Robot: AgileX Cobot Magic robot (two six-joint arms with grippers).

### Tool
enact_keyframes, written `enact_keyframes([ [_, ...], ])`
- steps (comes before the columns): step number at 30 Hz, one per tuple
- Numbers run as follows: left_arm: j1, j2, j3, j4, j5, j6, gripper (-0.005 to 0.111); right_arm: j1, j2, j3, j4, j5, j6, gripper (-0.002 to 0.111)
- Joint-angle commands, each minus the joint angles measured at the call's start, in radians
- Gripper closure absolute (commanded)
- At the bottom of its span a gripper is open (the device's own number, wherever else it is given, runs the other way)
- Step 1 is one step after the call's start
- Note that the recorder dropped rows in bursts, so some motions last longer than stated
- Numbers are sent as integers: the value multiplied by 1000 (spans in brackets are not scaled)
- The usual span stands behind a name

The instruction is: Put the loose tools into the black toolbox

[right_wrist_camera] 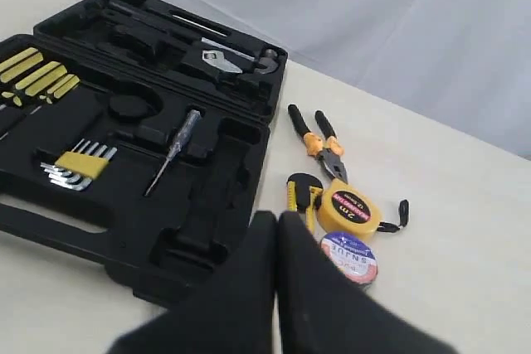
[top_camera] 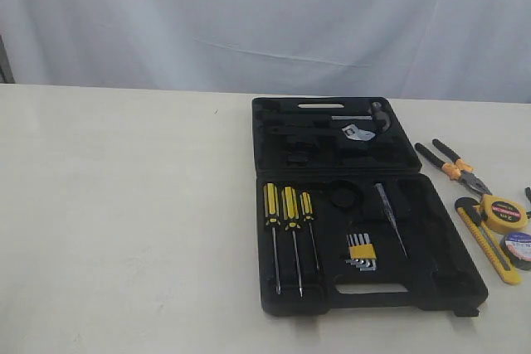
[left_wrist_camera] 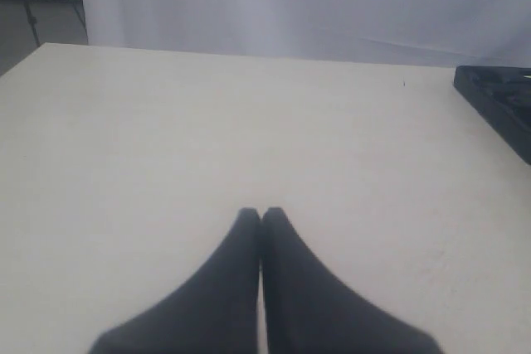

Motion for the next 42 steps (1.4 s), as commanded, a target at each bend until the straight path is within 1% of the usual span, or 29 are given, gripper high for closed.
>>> enact_keyframes([
  [1,-6,-3,4,-2,0,-1,107,1,-5,3,-102,-140,-2,109],
  [4,-6,-3,4,-2,0,-1,107,1,-5,3,-177,-288,-2,109],
  [7,-6,-3,4,-2,0,-1,107,1,-5,3,-178,-460,1,109],
  [10,-6,-3,4,-2,0,-1,107,1,-5,3,-165,-531,1,109],
  [12,-6,-3,4,-2,0,-1,107,1,-5,3,-165,-547,4,109],
  [14,-6,-3,4,-2,0,-1,107,1,-5,3,-112,-601,200,109],
  [15,-6,-3,4,-2,0,-1,107,1,-5,3,-58,-637,264,109],
  [16,-6,-3,4,-2,0,-1,107,1,-5,3,37,-648,332,109],
  [18,-6,-3,4,-2,0,-1,107,1,-5,-13,173,-584,349,109],
  [19,-6,-3,4,-2,0,-1,107,1,-5,-43,234,-512,329,109],
  [20,-6,-3,4,-2,0,-1,107,1,-5,-85,258,-383,272,109],
  [21,-6,-3,4,-2,0,-1,107,1,-5,-151,250,-232,218,109],
  [23,-6,-3,4,-2,0,-1,107,1,67,-269,219,-25,196,109],
  [25,-6,-3,4,-2,0,-1,107,1,189,-384,217,140,241,109],
  [30,-6,-3,4,-2,0,-1,107,1,481,-590,228,476,385,109],
  [32,-6,-3,4,-2,0,-1,107,1,581,-653,232,550,385,109],
  [33,-6,-3,4,-2,0,-1,107,1,622,-680,232,558,385,109],
  [40,-6,-3,4,-2,0,-1,107,1,812,-728,242,518,387,109],
  [42,-6,-3,4,-2,0,-1,107,1,861,-739,213,521,387,109],
])
